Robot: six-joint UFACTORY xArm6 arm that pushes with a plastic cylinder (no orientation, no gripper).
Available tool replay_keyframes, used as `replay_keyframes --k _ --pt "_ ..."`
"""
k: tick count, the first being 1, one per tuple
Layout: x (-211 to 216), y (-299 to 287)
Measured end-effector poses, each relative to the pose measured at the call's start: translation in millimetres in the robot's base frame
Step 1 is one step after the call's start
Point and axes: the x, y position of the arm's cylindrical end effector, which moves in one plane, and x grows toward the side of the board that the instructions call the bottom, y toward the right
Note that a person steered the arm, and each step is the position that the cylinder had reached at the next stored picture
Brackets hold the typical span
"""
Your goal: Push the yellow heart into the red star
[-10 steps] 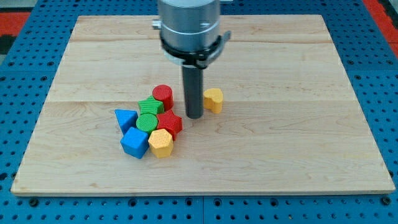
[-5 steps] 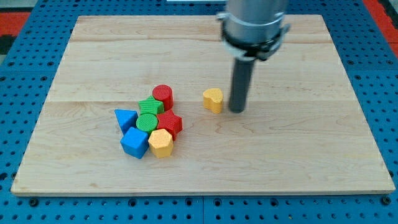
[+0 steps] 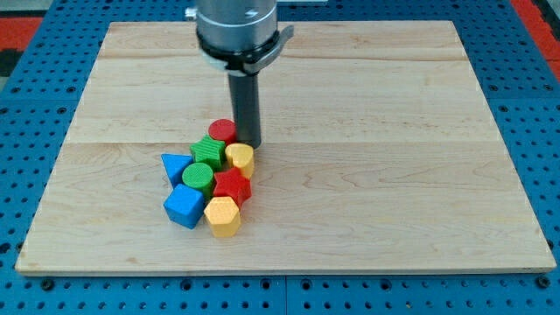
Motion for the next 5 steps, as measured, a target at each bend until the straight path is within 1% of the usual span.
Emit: replay_keyframes --k 1,2,3,4,5 --pt "8 -15" --pt "-1 -7" --pt "-8 25" --pt "13 11" --pt "22 14"
